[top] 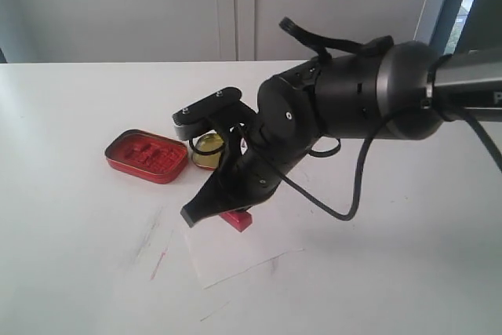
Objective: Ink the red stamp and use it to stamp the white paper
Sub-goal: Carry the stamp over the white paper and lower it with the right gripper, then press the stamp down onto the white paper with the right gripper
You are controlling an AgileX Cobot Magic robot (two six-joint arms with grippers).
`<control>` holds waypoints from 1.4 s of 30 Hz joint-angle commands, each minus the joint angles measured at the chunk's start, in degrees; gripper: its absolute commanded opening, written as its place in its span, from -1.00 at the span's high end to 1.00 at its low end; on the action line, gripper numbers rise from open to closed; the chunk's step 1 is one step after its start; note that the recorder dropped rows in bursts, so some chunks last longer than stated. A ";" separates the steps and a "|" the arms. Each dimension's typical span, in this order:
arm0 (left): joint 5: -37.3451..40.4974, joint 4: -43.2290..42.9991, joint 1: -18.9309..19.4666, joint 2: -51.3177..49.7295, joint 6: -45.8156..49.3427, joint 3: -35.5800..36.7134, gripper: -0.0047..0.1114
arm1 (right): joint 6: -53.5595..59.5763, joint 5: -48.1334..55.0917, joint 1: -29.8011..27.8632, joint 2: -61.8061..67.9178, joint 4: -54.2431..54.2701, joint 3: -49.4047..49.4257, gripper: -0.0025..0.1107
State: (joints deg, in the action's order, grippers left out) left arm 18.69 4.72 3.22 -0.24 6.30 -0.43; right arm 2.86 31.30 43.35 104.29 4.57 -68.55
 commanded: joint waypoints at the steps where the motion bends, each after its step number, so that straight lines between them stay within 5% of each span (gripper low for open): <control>1: 0.63 0.15 0.10 0.24 -0.02 0.43 0.92 | -0.56 -2.01 -1.27 -0.78 -0.55 2.39 0.96; 14: 0.63 0.15 0.10 0.24 -0.02 0.43 0.92 | -3.17 -11.62 -1.17 -0.01 -0.21 5.35 0.96; 42: 0.63 0.15 0.10 0.24 -0.02 0.43 0.92 | -3.47 -13.82 -1.09 7.65 0.56 5.35 0.96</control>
State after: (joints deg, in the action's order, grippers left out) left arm 18.69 4.72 3.22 -0.24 6.32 -0.43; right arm -0.40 16.55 42.39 110.72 5.17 -63.47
